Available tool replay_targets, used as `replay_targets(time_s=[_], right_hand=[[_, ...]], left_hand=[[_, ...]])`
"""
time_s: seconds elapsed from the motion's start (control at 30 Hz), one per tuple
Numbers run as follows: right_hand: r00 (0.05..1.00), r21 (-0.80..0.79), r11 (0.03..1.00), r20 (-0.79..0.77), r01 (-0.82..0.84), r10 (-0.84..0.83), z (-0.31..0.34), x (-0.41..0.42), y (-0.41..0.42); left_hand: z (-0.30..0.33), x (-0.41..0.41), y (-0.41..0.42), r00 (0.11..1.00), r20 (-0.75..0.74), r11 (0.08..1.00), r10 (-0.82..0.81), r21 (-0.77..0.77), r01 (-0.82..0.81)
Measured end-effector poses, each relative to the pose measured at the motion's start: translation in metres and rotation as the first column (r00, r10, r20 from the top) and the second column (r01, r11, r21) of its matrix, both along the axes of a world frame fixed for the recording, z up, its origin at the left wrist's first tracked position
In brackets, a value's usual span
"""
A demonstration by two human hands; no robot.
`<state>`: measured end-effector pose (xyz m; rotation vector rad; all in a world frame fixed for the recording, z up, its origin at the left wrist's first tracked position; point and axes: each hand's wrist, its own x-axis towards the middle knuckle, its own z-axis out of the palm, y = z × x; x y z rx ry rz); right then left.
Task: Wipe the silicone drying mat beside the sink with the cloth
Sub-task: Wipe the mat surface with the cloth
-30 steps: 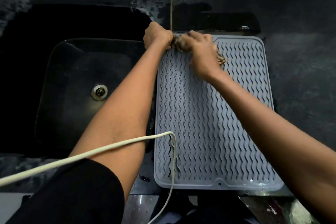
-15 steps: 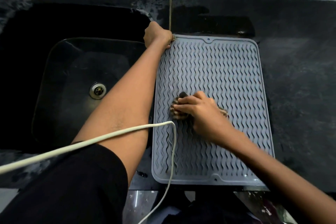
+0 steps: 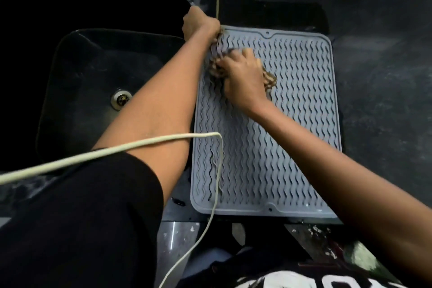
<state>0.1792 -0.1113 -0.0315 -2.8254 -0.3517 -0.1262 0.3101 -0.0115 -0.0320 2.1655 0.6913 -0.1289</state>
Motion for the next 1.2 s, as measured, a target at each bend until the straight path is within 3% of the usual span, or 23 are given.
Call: replay_targets(time_s=[0.1, 0.23, 0.3, 0.37, 0.43, 0.5, 0.57, 0.63, 0.83, 0.93, 1.03, 1.1, 1.2], right_hand=[[0.995, 0.148, 0.984, -0.007, -0.098, 0.101, 0.003, -0.073, -0.010], [0.968, 0.205, 0.954, -0.075, -0.219, 0.238, 0.011, -0.124, -0.022], [0.957, 0.342, 0.927, -0.185, -0.152, 0.225, 0.019, -0.108, -0.026], [0.980, 0.461, 0.886, -0.143, -0.054, 0.135, 0.028, -0.080, -0.030], [0.998, 0.459, 0.888, -0.055, 0.029, -0.004, 0.031, -0.041, -0.031], [0.996, 0.369, 0.925, -0.061, 0.085, -0.067, 0.028, -0.005, -0.028], [0.989, 0.205, 0.975, -0.136, 0.079, -0.051, 0.017, 0.013, -0.021], [0.994, 0.105, 0.994, -0.111, 0.027, -0.016, 0.009, 0.007, -0.012], [0.981, 0.147, 0.971, -0.026, -0.186, 0.192, 0.006, -0.109, -0.013], [0.944, 0.138, 0.947, -0.122, -0.290, 0.307, 0.012, -0.140, -0.014], [0.936, 0.309, 0.931, -0.226, -0.194, 0.271, 0.025, -0.129, -0.016], [0.970, 0.426, 0.899, -0.161, -0.099, 0.183, 0.029, -0.115, -0.021], [0.996, 0.403, 0.915, -0.070, -0.025, 0.059, 0.025, -0.084, -0.022]], left_hand=[[0.002, -0.002, -0.002, 1.000, -0.001, 1.000, 0.011, -0.011, -0.011], [0.000, -0.010, -0.004, 0.999, 0.049, 0.999, 0.000, 0.046, -0.002], [0.002, -0.015, -0.005, 0.998, 0.054, 0.996, -0.035, 0.081, 0.030], [0.004, -0.018, -0.003, 0.996, 0.034, 0.996, -0.080, 0.044, 0.078], [0.008, -0.020, -0.001, 0.992, -0.008, 0.986, -0.129, -0.111, 0.127], [0.012, -0.027, 0.000, 0.981, 0.000, 0.944, -0.193, -0.273, 0.186], [0.011, -0.040, 0.000, 0.964, 0.040, 0.916, -0.262, -0.304, 0.262], [0.006, -0.050, 0.001, 0.947, 0.098, 0.906, -0.306, -0.276, 0.321], [0.003, -0.059, 0.001, 0.916, 0.164, 0.908, -0.365, -0.153, 0.389], [0.003, -0.064, -0.001, 0.917, 0.183, 0.917, -0.356, -0.123, 0.380], [0.007, -0.074, -0.005, 0.892, 0.189, 0.904, -0.410, -0.050, 0.426], [0.009, -0.082, -0.004, 0.880, 0.220, 0.897, -0.420, -0.048, 0.440], [0.010, -0.102, 0.000, 0.891, 0.279, 0.917, -0.359, -0.074, 0.392]])
